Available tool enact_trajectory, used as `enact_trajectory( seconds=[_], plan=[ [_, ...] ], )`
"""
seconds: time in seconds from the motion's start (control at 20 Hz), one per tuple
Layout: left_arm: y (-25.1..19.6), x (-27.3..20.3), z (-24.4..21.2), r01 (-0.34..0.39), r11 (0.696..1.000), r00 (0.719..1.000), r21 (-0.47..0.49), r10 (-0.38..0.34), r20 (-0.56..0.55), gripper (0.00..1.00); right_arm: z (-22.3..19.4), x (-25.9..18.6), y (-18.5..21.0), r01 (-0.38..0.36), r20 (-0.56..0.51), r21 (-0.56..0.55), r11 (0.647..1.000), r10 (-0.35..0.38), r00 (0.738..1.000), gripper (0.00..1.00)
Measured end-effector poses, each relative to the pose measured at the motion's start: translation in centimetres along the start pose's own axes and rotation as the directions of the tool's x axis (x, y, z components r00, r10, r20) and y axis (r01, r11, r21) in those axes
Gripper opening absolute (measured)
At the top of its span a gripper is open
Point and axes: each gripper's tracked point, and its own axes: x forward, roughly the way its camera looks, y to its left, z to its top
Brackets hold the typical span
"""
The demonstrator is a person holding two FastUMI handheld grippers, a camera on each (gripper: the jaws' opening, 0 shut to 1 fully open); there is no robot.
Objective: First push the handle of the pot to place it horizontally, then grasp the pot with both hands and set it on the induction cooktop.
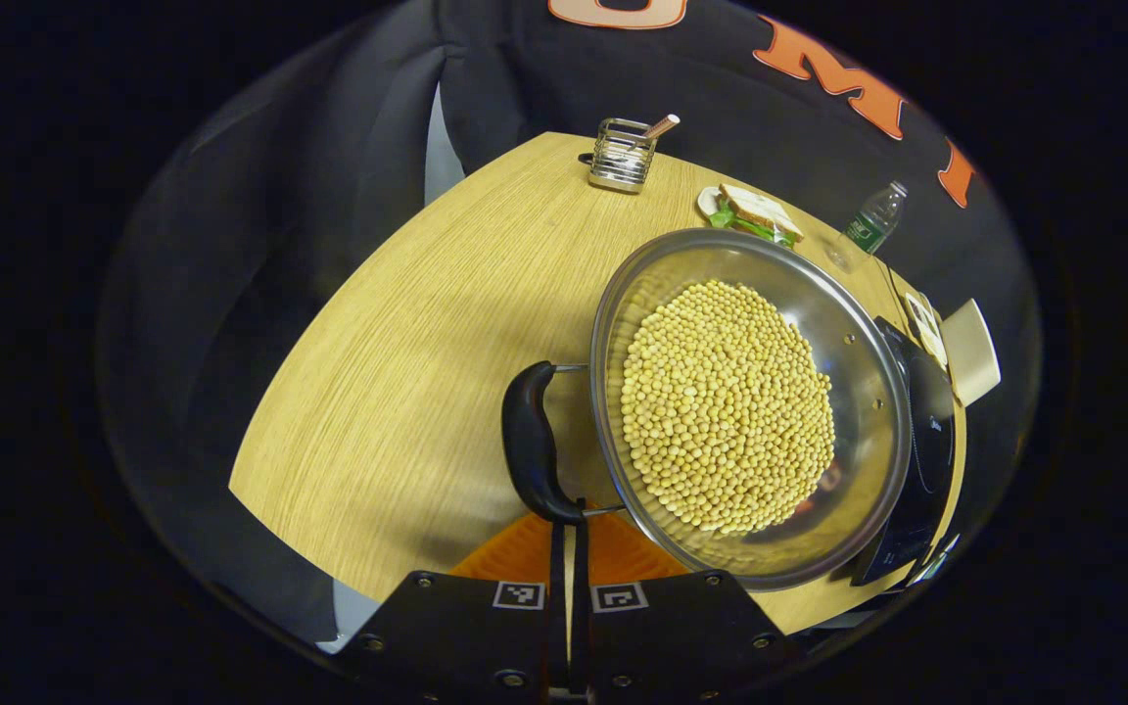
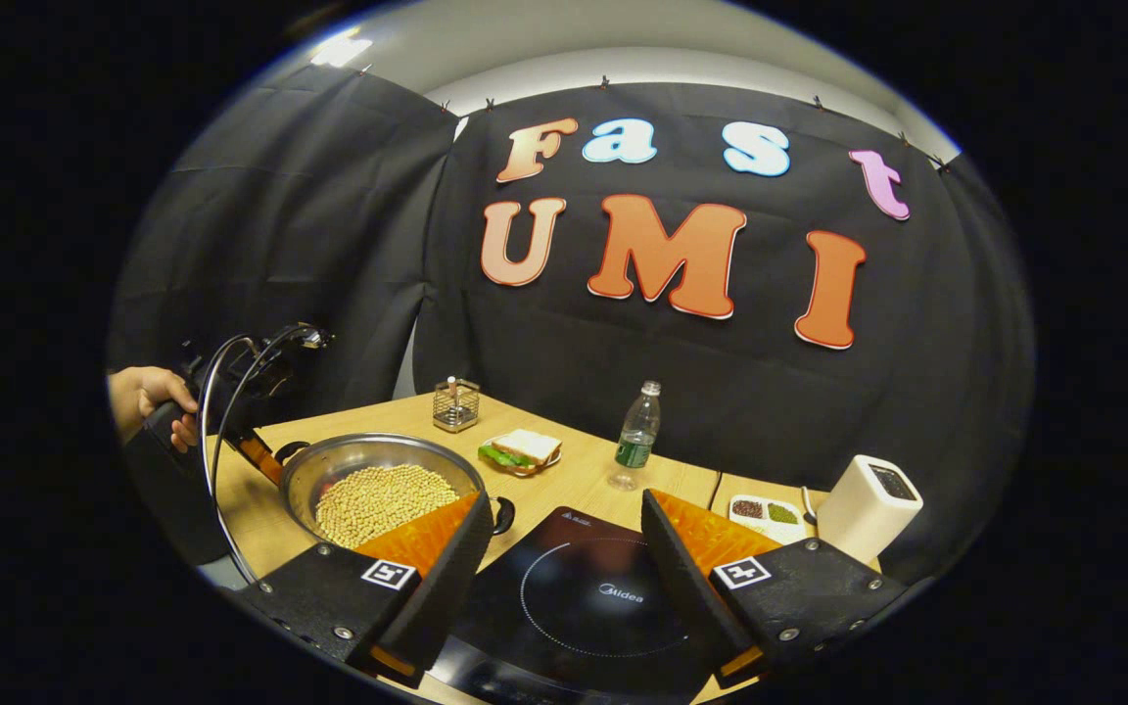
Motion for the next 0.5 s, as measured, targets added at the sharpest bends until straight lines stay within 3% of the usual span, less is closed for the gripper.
enact_trajectory(
  seconds=[0.5],
  plan=[
    [1.9, 1.1, 2.6, -0.056, 0.995, 0.998, 0.086, 0.052, 0.047, 0.02, -3.9, 2.3, 4.9, -0.081, -0.195, 0.156, 0.984, 0.111, 0.975, 0.95]
  ],
)
